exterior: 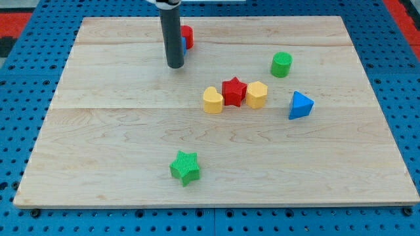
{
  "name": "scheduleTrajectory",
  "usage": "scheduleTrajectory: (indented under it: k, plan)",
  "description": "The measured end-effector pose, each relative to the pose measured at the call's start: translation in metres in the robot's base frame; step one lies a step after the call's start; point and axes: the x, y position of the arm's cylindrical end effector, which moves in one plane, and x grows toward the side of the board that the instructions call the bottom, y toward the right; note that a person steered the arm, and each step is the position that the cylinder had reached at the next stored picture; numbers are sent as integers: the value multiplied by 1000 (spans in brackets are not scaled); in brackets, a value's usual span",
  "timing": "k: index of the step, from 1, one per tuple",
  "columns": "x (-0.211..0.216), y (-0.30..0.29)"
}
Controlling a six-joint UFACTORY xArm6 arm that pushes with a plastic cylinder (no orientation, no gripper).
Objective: Move the red circle to the top left of the green circle
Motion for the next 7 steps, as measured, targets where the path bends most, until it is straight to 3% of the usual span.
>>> scheduleTrajectory:
  k: [1,2,3,4,5,6,7]
  plan:
    - [-23,47]
    - [-53,20]
    - [-77,-69]
    - [-84,-67]
    - [-123,-34]
    - [-58,-19]
    - [17,52]
